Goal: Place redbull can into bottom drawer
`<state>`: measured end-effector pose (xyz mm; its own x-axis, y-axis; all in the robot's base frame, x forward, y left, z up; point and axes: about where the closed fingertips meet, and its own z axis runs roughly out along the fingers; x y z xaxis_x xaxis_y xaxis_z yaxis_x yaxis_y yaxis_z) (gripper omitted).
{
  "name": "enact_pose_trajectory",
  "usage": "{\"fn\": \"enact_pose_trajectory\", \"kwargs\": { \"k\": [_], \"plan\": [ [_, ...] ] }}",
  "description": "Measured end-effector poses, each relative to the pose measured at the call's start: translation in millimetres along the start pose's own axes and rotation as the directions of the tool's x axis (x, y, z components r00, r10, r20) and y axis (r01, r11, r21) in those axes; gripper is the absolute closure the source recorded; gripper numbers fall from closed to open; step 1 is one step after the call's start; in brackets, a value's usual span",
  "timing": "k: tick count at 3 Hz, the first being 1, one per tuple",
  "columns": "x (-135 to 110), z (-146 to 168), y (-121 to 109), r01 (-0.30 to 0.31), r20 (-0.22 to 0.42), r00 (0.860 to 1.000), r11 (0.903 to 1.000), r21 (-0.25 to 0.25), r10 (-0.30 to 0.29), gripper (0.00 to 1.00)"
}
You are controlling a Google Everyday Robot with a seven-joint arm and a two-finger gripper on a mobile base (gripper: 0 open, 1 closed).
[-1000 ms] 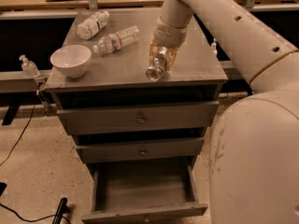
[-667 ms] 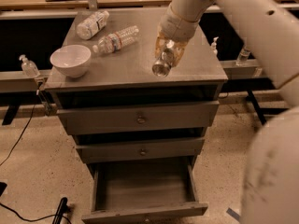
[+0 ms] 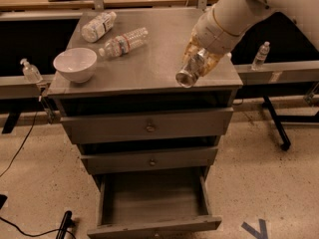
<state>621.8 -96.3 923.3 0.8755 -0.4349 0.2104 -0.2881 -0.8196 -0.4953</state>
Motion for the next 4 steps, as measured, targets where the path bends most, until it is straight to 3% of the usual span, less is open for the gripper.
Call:
{"fn": "enact_pose_trajectory", "kwargs": {
  "k": [1, 2, 3, 4],
  "plan": [
    [-13.7, 14.2, 1.6, -0.005, 0.036, 0.999, 0.9991, 0.042, 0.003, 1.0],
    [-53.9, 33.3, 3.9, -0.101, 0.064, 0.994, 0.9825, 0.157, 0.092, 1.0],
    [-85.3, 69.7, 26.5, -0.231, 0.005, 0.972, 0.9602, 0.157, 0.233, 1.0],
    [-94.0, 83.9, 30.6, -0.28, 0.024, 0.96, 0.9466, 0.16, 0.28, 1.0]
  ]
}}
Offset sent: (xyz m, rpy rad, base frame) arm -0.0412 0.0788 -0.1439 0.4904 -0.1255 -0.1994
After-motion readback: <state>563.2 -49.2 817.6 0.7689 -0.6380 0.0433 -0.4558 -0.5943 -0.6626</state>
